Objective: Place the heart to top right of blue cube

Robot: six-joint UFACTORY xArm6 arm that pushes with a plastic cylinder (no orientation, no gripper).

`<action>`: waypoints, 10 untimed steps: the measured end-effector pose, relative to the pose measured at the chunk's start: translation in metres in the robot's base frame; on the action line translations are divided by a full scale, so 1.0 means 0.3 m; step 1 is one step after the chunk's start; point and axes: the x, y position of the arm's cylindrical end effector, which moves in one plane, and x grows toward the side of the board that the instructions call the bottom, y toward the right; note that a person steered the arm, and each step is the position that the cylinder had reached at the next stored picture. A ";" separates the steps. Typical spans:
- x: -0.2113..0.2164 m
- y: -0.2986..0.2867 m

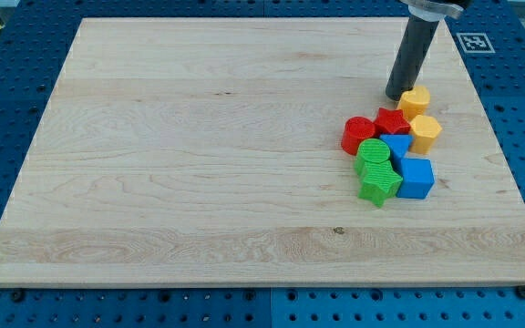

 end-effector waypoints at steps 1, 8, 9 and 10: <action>0.020 -0.007; 0.144 0.136; 0.145 0.153; 0.160 0.211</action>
